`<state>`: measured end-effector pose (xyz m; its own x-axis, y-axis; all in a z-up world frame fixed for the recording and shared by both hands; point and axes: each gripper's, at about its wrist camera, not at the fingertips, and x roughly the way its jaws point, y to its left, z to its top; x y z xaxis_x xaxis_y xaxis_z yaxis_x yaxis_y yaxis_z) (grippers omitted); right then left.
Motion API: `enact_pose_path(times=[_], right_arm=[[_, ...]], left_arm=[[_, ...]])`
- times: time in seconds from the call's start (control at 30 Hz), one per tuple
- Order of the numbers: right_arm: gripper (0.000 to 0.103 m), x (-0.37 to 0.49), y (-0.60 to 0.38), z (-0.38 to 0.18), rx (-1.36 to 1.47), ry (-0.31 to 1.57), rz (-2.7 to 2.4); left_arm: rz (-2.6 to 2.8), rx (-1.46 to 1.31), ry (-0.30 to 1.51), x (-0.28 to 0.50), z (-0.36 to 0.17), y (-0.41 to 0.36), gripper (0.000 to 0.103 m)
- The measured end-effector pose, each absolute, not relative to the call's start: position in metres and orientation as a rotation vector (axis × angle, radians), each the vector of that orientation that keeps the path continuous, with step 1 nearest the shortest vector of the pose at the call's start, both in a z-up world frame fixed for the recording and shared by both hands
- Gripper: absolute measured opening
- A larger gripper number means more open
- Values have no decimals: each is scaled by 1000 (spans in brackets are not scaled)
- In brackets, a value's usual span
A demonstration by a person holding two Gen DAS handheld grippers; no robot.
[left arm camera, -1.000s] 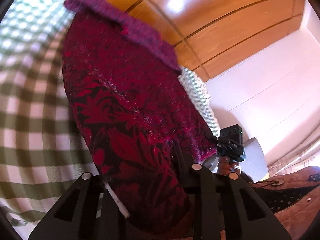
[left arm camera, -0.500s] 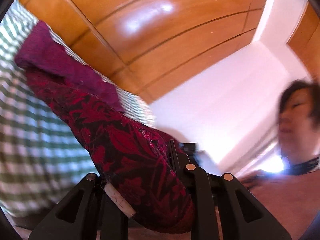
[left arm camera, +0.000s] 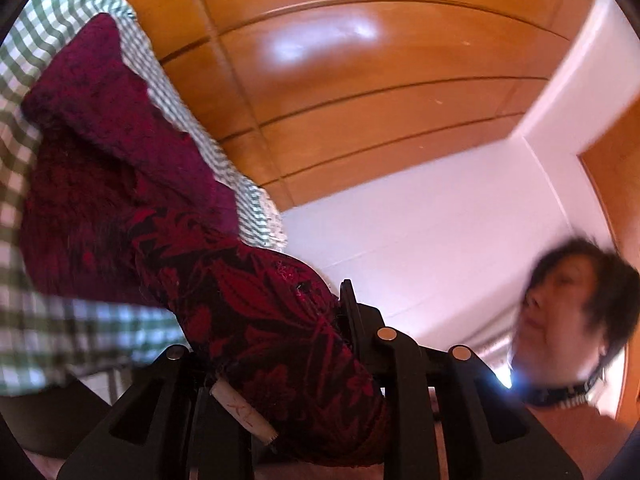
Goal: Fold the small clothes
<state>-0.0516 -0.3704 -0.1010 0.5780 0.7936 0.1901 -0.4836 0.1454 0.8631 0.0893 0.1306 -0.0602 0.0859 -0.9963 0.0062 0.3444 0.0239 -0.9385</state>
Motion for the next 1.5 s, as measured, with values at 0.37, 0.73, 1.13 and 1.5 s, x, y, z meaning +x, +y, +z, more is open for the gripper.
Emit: enact_pose_path(times=[0.37,0.73,1.13,1.5], right_arm=[[27,37,-401,-113,1164,349,771],[27,102,-429,-157,1258,436,570],[73,111,-414,-157,1042,420,308],[78,129,-307,-81,153,605,-27]], left_arm=[[-1085,-885,922,183,-63,105,20],[-930,-901,970,244,-98,81,27],[-751,-676,863,250,-111,42,82],[-693,-327,839,217,-89,-7,88]])
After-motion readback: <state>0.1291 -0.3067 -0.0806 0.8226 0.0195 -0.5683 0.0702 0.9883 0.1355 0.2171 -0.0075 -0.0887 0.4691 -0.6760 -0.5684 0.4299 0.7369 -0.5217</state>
